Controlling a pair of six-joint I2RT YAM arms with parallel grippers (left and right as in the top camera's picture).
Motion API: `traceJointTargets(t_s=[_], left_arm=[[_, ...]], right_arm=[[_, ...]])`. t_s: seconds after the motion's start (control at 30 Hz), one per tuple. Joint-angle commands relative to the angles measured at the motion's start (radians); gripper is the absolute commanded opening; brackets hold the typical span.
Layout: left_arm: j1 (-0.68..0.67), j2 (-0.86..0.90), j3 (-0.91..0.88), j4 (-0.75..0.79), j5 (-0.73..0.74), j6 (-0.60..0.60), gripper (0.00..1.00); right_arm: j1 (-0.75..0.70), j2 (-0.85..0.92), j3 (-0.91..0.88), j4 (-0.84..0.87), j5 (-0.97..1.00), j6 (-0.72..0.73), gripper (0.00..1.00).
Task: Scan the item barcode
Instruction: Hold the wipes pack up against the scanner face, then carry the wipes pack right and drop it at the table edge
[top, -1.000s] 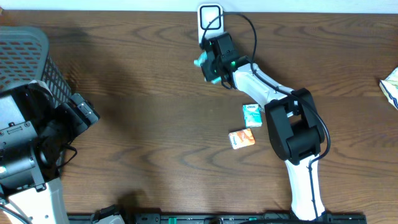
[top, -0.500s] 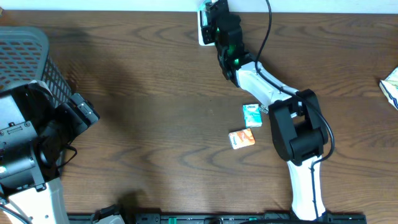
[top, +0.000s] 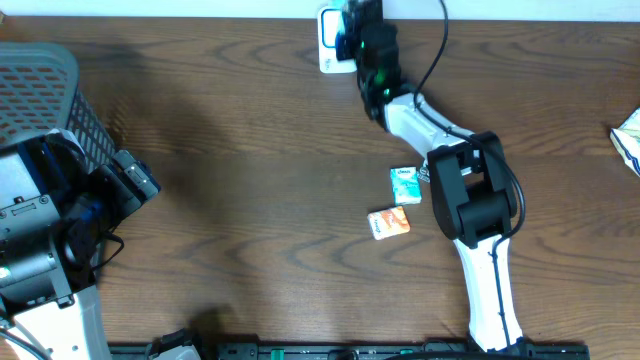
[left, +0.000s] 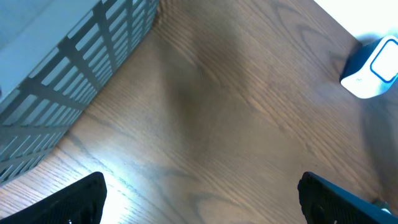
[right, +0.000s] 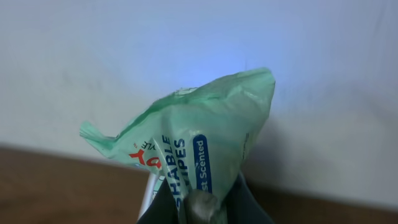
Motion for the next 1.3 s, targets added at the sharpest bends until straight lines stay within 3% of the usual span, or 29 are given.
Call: traceJointTargets(t_s=[0.0,0.13,0.33,0.53,0.63,0.9,1.2,1.27], left_arm=[[0.005,0.0,0.016,-0.002,0.009,-0.002,0.97],[0.005,0.0,0.016,-0.002,0.009,-0.002,0.98],[0.005,0.0,0.016,-0.002,0.009,-0.002,0.97],[0.005,0.0,0.016,-0.002,0.009,-0.002,0.97],[0.005,0.0,0.016,-0.002,0.009,-0.002,0.98],[0.005,0.0,0.016,-0.002,0.009,-0.002,0.98],[0.005,0.0,0.016,-0.002,0.009,-0.002,0.98],[0.005,0.0,0.016,-0.002,0.009,-0.002,0.98]], right_arm=[[0.003,0.018,0.149,-0.073,-0.026,0.023,0.01],[0.006,0.074,0.256,-0.199,-0.028,0.023,0.01],[0.005,0.117,0.262,-0.288,-0.028,0.022,0.01],[-0.006,0.069,0.268,-0.317,0.087,0.018,0.01],[-0.042,0.006,0.268,-0.422,0.155,-0.066,0.01],[-0.225,-0.08,0.268,-0.736,0.282,-0.148,0.01],[-0.51,-0.08,0.249,-1.064,0.282,-0.154,0.01],[-0.569,-0.08,0.233,-1.109,0.282,-0.149,0.07]])
